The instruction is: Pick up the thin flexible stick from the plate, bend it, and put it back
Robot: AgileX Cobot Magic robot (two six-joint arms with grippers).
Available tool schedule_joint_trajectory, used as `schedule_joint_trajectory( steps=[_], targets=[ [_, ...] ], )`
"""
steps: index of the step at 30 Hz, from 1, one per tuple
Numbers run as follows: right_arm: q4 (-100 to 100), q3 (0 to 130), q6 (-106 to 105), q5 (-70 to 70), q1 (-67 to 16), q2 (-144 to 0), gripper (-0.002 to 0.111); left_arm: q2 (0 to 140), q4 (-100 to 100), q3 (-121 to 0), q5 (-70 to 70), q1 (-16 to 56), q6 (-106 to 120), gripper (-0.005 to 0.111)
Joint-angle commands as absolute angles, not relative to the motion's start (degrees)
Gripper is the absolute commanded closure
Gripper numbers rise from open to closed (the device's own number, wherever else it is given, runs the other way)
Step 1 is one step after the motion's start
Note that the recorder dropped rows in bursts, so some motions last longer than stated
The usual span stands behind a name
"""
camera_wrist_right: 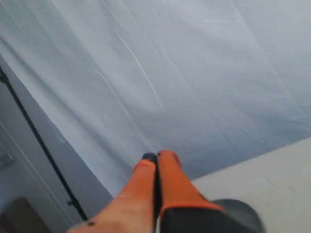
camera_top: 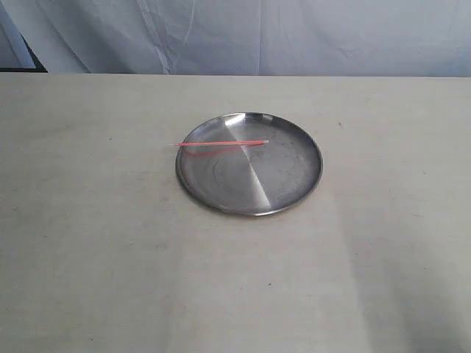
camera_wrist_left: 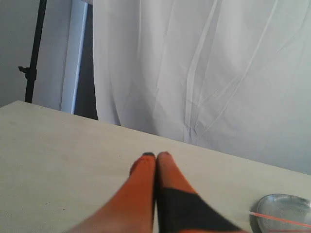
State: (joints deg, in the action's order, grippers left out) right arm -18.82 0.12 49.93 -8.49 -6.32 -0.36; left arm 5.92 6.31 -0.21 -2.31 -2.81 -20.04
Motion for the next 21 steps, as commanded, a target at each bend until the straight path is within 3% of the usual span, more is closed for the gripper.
schedule_joint_trajectory(
  steps=[1, 5, 10, 16, 21],
  targets=[
    [-8.23, 0.0, 49.66, -19.97, -5.97, 0.0, 0.109, 5.99, 6.7, 0.0, -2.62, -2.72, -20.16, 0.107],
    [-1.77, 0.0, 49.66, -37.94, -5.97, 0.0, 0.109, 5.99, 6.7, 0.0, -2.62, -2.72, -20.16, 0.107],
    [0.73, 0.0, 52.89, -48.03, -5.97, 0.0, 0.109, 5.99, 6.7, 0.0, -2.62, -2.72, -20.16, 0.107],
    [-2.91, 0.0, 64.8, -52.37, -5.97, 0.0, 0.109, 5.99, 6.7, 0.0, -2.62, -2.72, -20.16, 0.107],
    [5.23, 0.0, 61.56, -41.08, -5.97, 0.0, 0.109, 5.99, 6.7, 0.0, -2.62, -2.72, -20.16, 0.107]
  ],
)
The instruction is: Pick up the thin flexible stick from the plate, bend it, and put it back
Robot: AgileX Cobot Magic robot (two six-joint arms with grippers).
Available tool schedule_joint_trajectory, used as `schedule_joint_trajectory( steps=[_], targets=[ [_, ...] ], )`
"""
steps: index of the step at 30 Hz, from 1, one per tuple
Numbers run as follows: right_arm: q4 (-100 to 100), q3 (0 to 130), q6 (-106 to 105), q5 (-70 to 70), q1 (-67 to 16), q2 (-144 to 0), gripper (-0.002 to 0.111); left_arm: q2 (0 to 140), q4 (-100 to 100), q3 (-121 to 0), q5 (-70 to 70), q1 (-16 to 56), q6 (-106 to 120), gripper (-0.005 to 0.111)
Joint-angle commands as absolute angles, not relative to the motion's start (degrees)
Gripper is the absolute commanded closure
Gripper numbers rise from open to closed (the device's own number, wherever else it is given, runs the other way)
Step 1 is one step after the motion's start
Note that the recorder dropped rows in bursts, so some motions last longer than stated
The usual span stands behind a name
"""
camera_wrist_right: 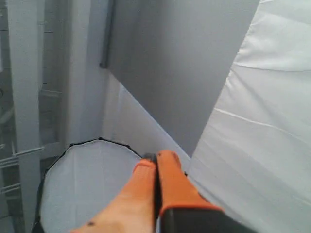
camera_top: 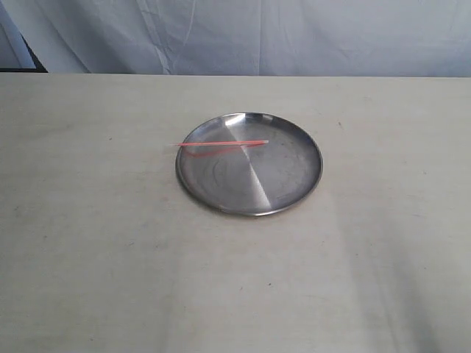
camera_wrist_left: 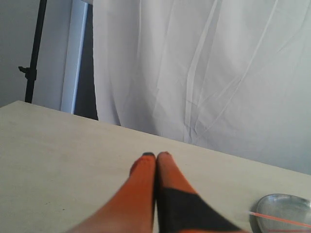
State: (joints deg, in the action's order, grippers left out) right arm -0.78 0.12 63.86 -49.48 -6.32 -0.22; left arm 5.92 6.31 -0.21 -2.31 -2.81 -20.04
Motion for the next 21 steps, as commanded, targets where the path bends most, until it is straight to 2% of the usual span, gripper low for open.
schedule_joint_trajectory(
  steps=[1, 6, 8, 12, 21],
  targets=[
    [8.14, 0.71, 56.56, -37.87, -5.97, 0.0, 0.109, 5.99, 6.7, 0.0, -2.62, -2.72, -20.16, 0.107],
    [21.89, 11.31, -7.41, -19.01, -5.97, -8.12, 0.109, 5.99, 6.7, 0.0, -2.62, -2.72, -20.16, 0.107],
    [26.17, 16.2, -20.53, -17.42, -5.97, -15.71, 0.109, 5.99, 6.7, 0.0, -2.62, -2.72, -20.16, 0.107],
    [24.92, 30.12, -38.54, -7.04, -5.97, -37.62, 0.109, 5.99, 6.7, 0.0, -2.62, -2.72, -20.16, 0.107],
    [23.39, 80.81, -44.03, 47.64, -6.52, -96.43, 0.109, 5.99, 6.7, 0.0, -2.62, -2.72, -20.16, 0.107]
  ],
)
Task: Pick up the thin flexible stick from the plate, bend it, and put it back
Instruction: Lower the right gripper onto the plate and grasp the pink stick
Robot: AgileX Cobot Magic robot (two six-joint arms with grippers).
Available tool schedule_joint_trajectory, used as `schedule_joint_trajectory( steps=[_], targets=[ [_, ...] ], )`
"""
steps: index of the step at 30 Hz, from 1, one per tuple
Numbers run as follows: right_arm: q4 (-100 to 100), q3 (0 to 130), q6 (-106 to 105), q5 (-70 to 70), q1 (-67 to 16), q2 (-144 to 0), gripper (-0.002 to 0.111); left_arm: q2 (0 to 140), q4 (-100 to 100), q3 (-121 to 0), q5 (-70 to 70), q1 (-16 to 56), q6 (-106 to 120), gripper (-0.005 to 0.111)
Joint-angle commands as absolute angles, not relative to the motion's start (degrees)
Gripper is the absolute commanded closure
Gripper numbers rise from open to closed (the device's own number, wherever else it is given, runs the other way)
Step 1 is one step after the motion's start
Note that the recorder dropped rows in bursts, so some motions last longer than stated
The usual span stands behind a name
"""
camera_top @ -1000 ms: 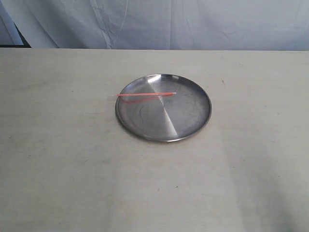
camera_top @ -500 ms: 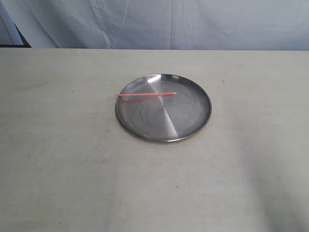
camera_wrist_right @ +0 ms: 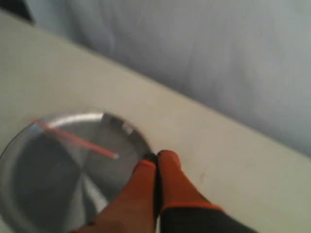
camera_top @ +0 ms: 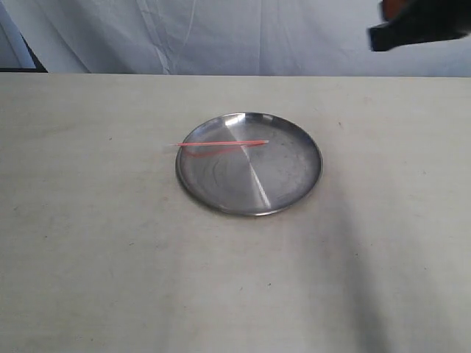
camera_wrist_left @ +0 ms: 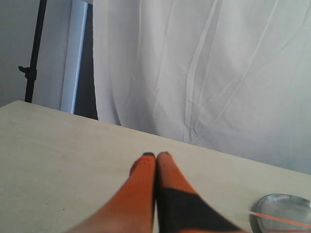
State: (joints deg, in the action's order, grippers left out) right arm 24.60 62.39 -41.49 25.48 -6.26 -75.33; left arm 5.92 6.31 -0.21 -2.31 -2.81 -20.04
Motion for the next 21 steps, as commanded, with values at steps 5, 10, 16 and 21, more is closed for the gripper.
schedule_joint_trajectory(
  steps=[5, 10, 16, 21],
  targets=[
    [21.25, 105.46, -45.03, 67.87, -9.42, -121.89, 0.108, 5.99, 6.7, 0.0, -2.62, -2.72, -20.16, 0.107],
    [20.39, 119.49, -44.59, 66.44, -13.68, -134.66, 0.079, 5.99, 6.7, 0.0, -2.62, -2.72, -20.16, 0.107],
    [15.17, 121.92, -45.64, 57.43, -18.42, -140.37, 0.062, 5.99, 6.7, 0.0, -2.62, -2.72, -20.16, 0.107],
    [15.03, 121.92, -47.01, 56.33, -19.43, -142.82, 0.065, 5.99, 6.7, 0.0, -2.62, -2.72, -20.16, 0.107]
  ],
)
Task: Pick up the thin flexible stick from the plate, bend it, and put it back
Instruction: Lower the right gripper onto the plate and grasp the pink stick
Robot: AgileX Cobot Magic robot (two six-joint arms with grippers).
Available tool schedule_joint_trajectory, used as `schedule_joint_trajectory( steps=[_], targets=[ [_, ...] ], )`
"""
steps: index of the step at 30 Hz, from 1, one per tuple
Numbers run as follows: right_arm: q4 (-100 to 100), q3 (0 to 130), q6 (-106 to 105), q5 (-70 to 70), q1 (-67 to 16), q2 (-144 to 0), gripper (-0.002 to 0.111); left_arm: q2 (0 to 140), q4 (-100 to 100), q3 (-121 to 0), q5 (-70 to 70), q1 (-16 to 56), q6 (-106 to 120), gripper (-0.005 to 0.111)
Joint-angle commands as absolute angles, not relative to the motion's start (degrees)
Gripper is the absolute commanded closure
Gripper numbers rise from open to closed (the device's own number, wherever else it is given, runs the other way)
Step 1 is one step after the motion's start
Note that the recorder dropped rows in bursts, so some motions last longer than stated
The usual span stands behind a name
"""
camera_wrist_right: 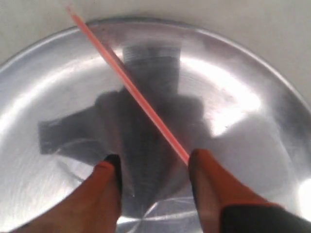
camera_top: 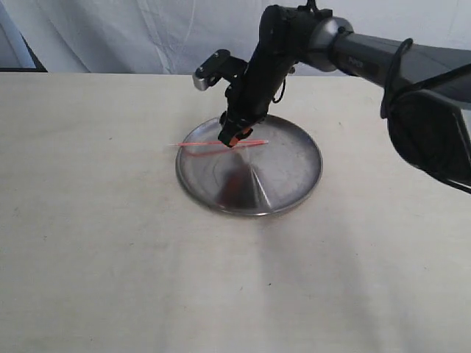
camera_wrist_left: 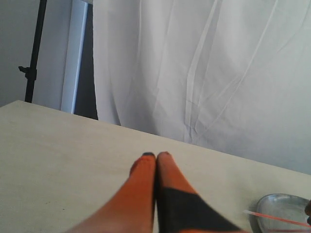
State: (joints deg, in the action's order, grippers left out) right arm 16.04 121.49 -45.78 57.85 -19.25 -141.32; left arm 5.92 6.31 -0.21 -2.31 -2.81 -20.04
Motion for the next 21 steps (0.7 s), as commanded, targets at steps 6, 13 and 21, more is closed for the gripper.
schedule_joint_trajectory(
  steps=[6, 13, 21],
  targets=[
    [14.48, 121.92, -48.06, 54.17, -19.43, -143.75, 0.065, 5.99, 6.7, 0.0, -2.62, -2.72, -20.16, 0.107],
    [14.38, 121.92, -48.06, 50.36, -19.43, -144.38, 0.065, 5.99, 6.7, 0.0, -2.62, -2.72, -20.16, 0.107],
    [15.26, 121.92, -48.06, 52.55, -19.43, -145.37, 0.065, 5.99, 6.7, 0.0, -2.62, -2.72, -20.16, 0.107]
  ],
)
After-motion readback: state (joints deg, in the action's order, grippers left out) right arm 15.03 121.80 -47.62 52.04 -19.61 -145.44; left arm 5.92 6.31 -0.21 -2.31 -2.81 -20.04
